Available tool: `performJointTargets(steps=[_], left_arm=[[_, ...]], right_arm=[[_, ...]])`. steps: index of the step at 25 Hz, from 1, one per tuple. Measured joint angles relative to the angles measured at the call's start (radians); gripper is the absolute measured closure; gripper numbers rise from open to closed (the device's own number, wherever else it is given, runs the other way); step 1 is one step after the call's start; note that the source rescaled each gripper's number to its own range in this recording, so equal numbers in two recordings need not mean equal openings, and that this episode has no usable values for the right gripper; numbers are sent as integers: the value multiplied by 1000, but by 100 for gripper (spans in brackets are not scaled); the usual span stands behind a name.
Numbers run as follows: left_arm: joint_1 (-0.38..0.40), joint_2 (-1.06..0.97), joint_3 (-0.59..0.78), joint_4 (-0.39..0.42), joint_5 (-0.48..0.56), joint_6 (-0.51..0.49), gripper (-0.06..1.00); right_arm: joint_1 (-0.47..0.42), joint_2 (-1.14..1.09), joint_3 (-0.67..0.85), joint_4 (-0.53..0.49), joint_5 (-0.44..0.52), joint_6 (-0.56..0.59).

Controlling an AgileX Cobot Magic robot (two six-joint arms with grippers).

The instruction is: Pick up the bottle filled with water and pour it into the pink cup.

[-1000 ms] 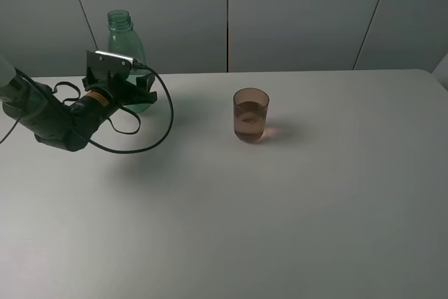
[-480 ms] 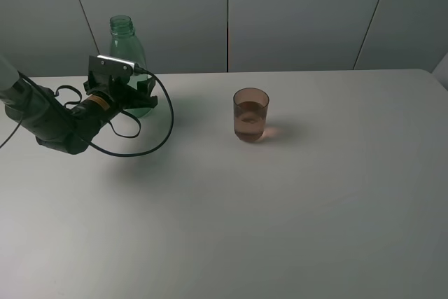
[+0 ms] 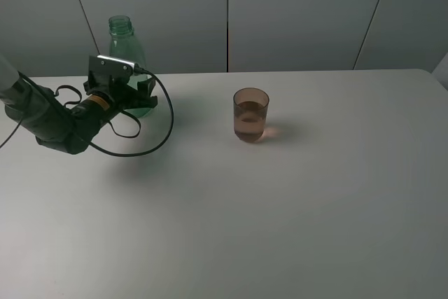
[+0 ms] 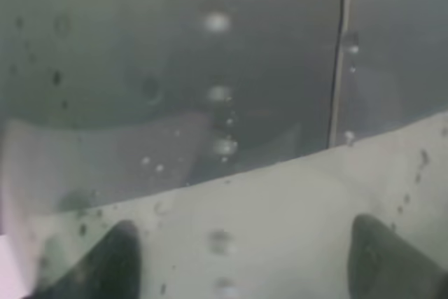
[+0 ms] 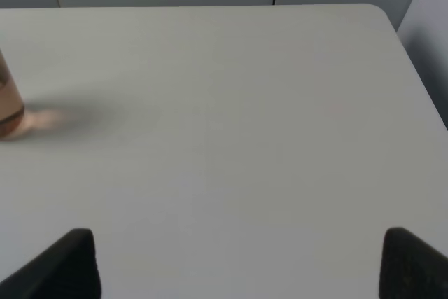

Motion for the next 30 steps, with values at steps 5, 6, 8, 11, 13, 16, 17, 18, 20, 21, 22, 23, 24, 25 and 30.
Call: performJointTargets(steps=[5, 6, 8, 11, 13, 16, 17, 18, 20, 21, 22, 23, 24, 25, 30], left_arm=[[0, 0, 0, 4, 8, 0, 4], [0, 0, 0, 4, 8, 0, 1], [0, 0, 0, 7, 10, 0, 0], [0, 0, 0, 7, 14, 0, -1], [0, 0, 2, 7, 16, 0, -1], [0, -16, 23, 9, 29, 0, -2], [0, -24, 30, 9, 36, 0, -2], [0, -35, 39, 9, 41, 0, -2], [0, -59, 57, 9, 53, 0, -2], [0, -71, 68, 9, 60, 0, -2], [0, -80, 81, 9, 67, 0, -2], [0, -92, 93, 7, 77, 2, -2], [0, -100, 101, 4, 89, 5, -2], [0, -109, 112, -4, 104, 12, -2], [0, -128, 159, -26, 161, 32, -2]], right_arm=[[0, 0, 0, 0, 0, 0], [0, 0, 0, 0, 0, 0], [0, 0, 0, 0, 0, 0], [0, 0, 0, 0, 0, 0], [0, 0, 0, 0, 0, 0], [0, 0, 0, 0, 0, 0], [0, 0, 0, 0, 0, 0], [0, 0, 0, 0, 0, 0], [0, 0, 0, 0, 0, 0], [0, 0, 0, 0, 0, 0], [0, 0, 0, 0, 0, 0], [0, 0, 0, 0, 0, 0], [0, 0, 0, 0, 0, 0], [0, 0, 0, 0, 0, 0], [0, 0, 0, 0, 0, 0]])
